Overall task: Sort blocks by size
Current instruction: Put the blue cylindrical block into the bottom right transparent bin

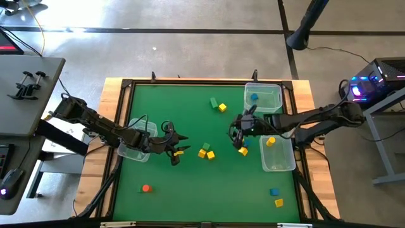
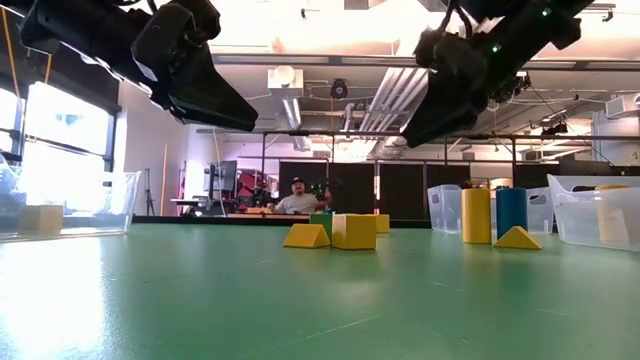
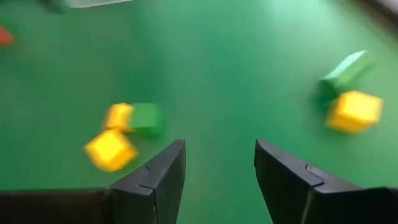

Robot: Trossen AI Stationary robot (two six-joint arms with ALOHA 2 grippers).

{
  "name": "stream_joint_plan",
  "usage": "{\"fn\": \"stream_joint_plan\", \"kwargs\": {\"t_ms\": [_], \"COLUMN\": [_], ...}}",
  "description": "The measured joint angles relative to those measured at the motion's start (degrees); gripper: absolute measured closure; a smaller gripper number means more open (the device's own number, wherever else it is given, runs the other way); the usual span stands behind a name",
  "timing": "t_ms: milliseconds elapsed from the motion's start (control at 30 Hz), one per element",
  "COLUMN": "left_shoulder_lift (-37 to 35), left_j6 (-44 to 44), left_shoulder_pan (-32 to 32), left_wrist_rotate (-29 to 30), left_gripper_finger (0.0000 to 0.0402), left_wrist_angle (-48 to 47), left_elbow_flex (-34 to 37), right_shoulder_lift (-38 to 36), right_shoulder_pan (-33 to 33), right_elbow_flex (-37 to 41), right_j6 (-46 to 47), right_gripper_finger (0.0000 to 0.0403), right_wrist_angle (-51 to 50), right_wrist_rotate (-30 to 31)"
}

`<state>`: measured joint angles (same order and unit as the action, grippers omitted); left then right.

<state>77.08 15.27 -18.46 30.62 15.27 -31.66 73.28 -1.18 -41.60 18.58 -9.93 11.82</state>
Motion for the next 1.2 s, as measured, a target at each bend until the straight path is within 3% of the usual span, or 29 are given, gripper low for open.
{"fn": "stream_joint_plan", "kwargs": {"t_ms": [133, 300, 467, 600, 867, 1200], "left_shoulder_lift": [0.0, 0.0, 0.0, 0.0, 0.0, 0.0], "left_j6": [-0.86, -0.57, -0.55, -0.51, -0.49, -0.49], "left_shoulder_pan": [0.15, 0.22, 0.22, 0.22, 0.22, 0.22], "left_wrist_rotate": [0.27, 0.36, 0.34, 0.34, 0.31, 0.27], "left_gripper_finger": [0.0229, 0.0229, 0.0229, 0.0229, 0.0229, 0.0229], "left_wrist_angle": [0.04, 0.04, 0.02, 0.02, 0.0, -0.39], "left_elbow_flex": [0.0, 0.01, 0.0, 0.0, 0.0, 0.0], "right_shoulder_lift": [0.0, 0.02, 0.02, 0.01, 0.17, 0.2], "right_shoulder_pan": [1.19, 1.38, -0.66, -2.06, -2.95, -2.09], "right_elbow_flex": [-0.4, -6.77, -13.91, -15.16, -9.51, -3.5], "right_j6": [4.86, 5.15, 4.87, 5.69, 12.67, 11.14], "right_gripper_finger": [0.0222, 0.0222, 0.0222, 0.0222, 0.0215, 0.0146], "right_wrist_angle": [0.81, -11.62, -29.09, -38.19, -39.78, -34.73], "right_wrist_rotate": [-6.84, -11.84, -10.35, -7.53, -8.38, -9.0]}}
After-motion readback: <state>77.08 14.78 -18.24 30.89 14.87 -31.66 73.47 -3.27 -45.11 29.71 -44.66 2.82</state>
